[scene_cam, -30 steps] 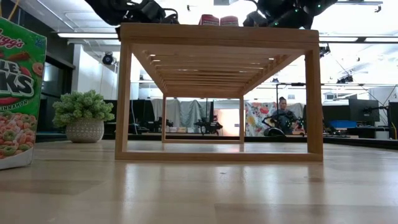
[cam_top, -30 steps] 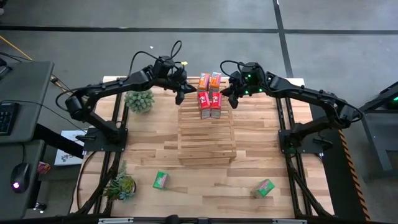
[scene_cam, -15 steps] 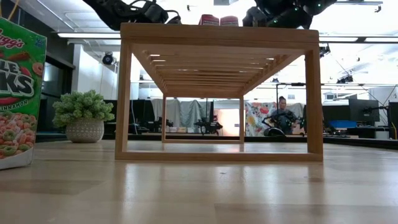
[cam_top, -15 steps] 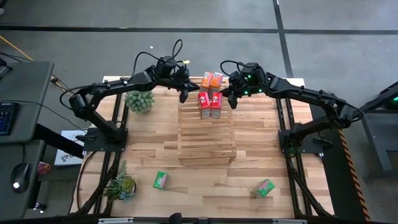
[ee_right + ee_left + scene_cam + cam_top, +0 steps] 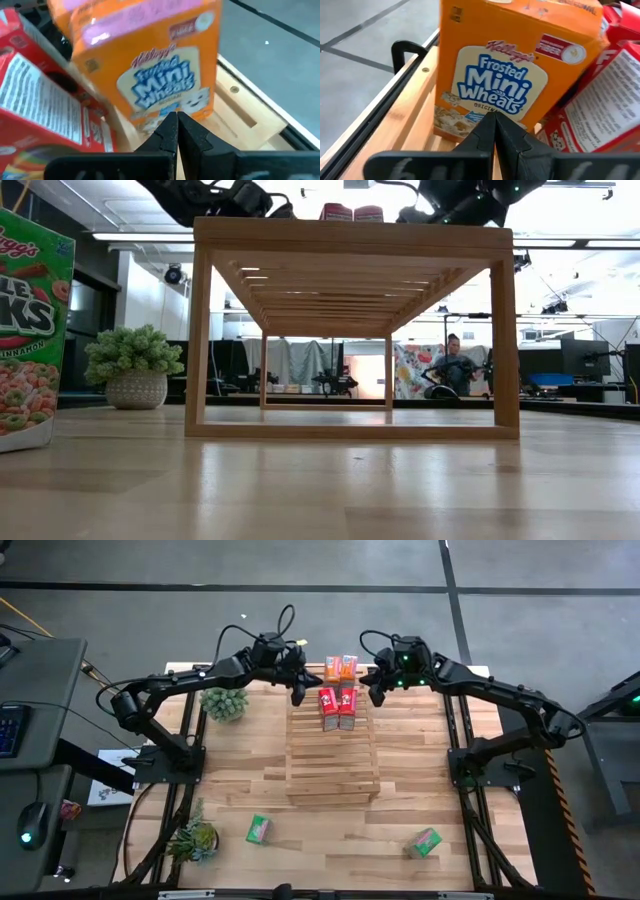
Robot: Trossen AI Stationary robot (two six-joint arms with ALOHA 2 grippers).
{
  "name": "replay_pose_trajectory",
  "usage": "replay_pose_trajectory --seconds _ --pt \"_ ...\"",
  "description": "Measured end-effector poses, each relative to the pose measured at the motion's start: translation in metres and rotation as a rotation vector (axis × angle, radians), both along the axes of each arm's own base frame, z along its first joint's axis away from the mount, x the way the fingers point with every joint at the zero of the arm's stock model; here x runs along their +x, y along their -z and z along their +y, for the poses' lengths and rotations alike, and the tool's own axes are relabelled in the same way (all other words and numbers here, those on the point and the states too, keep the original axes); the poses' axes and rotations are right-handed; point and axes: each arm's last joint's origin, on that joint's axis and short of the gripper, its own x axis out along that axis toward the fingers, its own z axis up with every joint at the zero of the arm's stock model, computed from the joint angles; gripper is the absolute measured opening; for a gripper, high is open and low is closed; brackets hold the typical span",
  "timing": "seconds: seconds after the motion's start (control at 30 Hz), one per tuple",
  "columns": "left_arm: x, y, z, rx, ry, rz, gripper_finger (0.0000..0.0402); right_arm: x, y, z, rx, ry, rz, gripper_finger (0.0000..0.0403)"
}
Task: Stack cereal on shelf
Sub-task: Adjust the orange cereal box, then put the left green cereal box on the shelf
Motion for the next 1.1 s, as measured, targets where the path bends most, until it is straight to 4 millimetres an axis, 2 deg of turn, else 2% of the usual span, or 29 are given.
replay_pose_trajectory --seconds 0.17,0.33,0.43,0.57,0.63,0.7,0.77,1.0,1.1 --pt "0.0 0.0 0.0 -0.014 -0.028 0.003 0.0 0.0 -0.001 -0.002 -0.018 -0.006 -0.018 0.0" --pt "-0.001 0.0 0.003 0.029 -0.138 0.035 0.0 -0.002 -0.001 -0.002 -0.045 0.01 0.006 0.0" --pt "-0.016 -0.008 0.009 0.051 -0.218 0.059 0.0 -0.009 -0.007 -0.002 -0.076 0.032 0.009 0.0" --pt "-0.046 -0.031 0.012 0.075 -0.274 0.054 0.0 -0.024 -0.016 0.0 -0.086 0.081 0.017 0.0" --pt "-0.059 -0.045 0.008 0.059 -0.278 0.018 0.0 -0.032 -0.021 0.002 -0.069 0.096 0.008 0.0" --pt "-0.071 -0.057 -0.005 0.029 -0.229 0.0 0.0 -0.037 -0.026 0.006 -0.041 0.115 -0.01 0.0" --pt "-0.081 -0.068 -0.028 0.021 -0.142 -0.046 0.0 -0.043 -0.029 0.01 -0.005 0.13 -0.023 0.0" --pt "-0.107 -0.093 -0.132 -0.138 0.122 -0.21 0.0003 -0.061 -0.039 0.025 0.091 0.137 -0.044 0.0" --pt "-0.111 -0.105 -0.165 -0.18 0.177 -0.241 0.0024 -0.066 -0.041 0.028 0.081 0.151 -0.045 0.0"
